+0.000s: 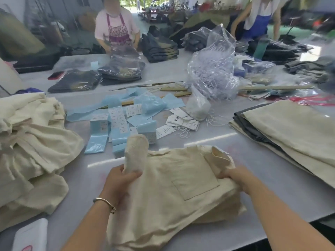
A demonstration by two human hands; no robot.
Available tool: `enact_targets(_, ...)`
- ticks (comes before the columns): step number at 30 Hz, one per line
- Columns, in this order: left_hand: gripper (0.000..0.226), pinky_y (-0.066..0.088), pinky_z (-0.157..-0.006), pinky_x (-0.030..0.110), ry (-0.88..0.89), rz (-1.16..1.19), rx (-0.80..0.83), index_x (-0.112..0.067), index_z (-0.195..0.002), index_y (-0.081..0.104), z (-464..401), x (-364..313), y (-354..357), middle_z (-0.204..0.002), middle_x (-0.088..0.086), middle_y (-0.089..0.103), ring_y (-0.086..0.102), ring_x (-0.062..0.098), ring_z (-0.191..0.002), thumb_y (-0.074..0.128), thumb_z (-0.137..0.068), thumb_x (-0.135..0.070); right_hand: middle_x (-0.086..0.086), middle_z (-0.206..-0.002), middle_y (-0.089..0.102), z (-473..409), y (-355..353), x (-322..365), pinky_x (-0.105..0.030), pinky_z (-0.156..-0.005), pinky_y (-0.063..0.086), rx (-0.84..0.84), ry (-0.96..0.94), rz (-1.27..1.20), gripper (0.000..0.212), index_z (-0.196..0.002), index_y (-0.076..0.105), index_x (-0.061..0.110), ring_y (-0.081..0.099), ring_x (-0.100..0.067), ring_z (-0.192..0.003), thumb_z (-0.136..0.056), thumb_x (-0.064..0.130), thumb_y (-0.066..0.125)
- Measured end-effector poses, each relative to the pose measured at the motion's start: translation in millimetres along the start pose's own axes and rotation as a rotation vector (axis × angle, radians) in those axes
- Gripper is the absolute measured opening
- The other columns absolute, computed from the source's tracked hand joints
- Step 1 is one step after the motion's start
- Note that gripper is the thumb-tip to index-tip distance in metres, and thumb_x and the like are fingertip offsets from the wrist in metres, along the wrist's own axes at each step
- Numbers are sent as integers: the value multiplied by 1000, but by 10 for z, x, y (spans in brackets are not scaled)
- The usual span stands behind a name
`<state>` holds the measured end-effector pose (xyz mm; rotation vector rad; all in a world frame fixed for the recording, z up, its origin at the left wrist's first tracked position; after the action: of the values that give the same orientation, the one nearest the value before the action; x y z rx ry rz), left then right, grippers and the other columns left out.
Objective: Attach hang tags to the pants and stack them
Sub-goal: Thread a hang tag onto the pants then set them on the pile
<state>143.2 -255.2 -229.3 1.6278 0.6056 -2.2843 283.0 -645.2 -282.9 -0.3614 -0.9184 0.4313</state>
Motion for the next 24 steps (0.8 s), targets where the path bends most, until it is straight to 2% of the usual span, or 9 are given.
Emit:
enact_targets(2, 27, 50, -57, 28, 76, 1, 84, -3, -78, 73, 102, -291, 320, -67, 4, 69, 61, 16, -60, 85, -64, -23, -15, -91, 72, 107, 49, -63, -34, -61, 54, 144, 50, -149, 46, -106, 65, 1, 67, -29, -77, -63, 7, 82)
enact_targets(4, 20, 46, -52, 26, 154, -24, 107, -4, -71, 70, 192, -606, 615, -61, 1, 64, 56, 14, -56, 81, -78, -20, -16, -89, 74, 236, 12, -76, -34, -60, 55, 231, 55, -294, 42, -106, 66, 3, 69, -30, -73, -66, 5, 78)
enact_targets(7, 21, 44, -46, 23, 262, 0, 199, -7, -68, 69, 332, -1088, 1177, -58, 2, 62, 56, 16, -51, 78, -82, -20, -15, -84, 74, 375, -313, -12, -34, -59, 56, 232, -24, -446, 40, -103, 68, 4, 70, -29, -70, -65, 6, 77)
enact_targets(11, 24, 39, -44, 20, 441, 23, 332, -14, -59, 64, 567, -1849, 2120, -54, -1, 56, 51, 12, -47, 75, -73, -29, -15, -80, 72, 512, -1375, 111, -34, -57, 52, 44, -207, -557, 44, -87, 74, 2, 68, -29, -70, -46, 15, 78)
enact_targets(14, 21, 45, -50, 25, 528, 89, 360, -11, -66, 68, 650, -2428, 2839, -60, 1, 62, 57, 16, -53, 76, -75, -28, -9, -69, 69, 688, -2450, 119, -27, -48, 49, -146, -356, -662, 24, -72, 75, 7, 66, -22, -59, -49, 13, 77)
enact_targets(17, 18, 45, -45, 20, 633, 132, 425, -18, -66, 73, 707, -3124, 3612, -59, -5, 66, 59, 11, -48, 76, -77, -32, -8, -69, 71, 800, -3503, -54, -29, -49, 51, -369, -440, -781, 16, -73, 73, 5, 66, -20, -58, -59, 2, 81)
enact_targets(19, 14, 47, -45, 19, 675, 185, 445, -21, -67, 75, 658, -3574, 4106, -61, -8, 69, 62, 8, -49, 76, -78, -30, -3, -64, 71, 794, -4070, -237, -29, -47, 52, -488, -454, -886, 15, -69, 71, 10, 66, -17, -54, -64, -1, 79)
enact_targets(22, 14, 53, -54, 24, 719, 211, 362, -20, -70, 75, 373, -4048, 4761, -66, -9, 72, 65, 7, -56, 80, -72, -33, 0, -67, 73, 672, -4613, -541, -29, -45, 54, -591, -447, -1001, 15, -74, 72, 15, 69, -15, -57, -68, 4, 79)
enact_targets(24, 28, 56, -62, 32, 755, 41, 258, -17, -79, 73, 78, -4130, 5203, -74, -5, 72, 66, 12, -64, 78, -67, -42, -2, -78, 74, 462, -4765, -800, -29, -51, 55, -630, -395, -1003, 20, -89, 72, 17, 71, -19, -68, -71, 12, 79)
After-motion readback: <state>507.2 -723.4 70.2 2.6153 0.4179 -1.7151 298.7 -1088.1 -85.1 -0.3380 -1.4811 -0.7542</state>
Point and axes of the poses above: each hand's wrist, its own z-axis away from the middle knuckle, its own y-axis out of the palm, x = y × z, the point moved 9 cm from there along -z, towards the middle knuckle
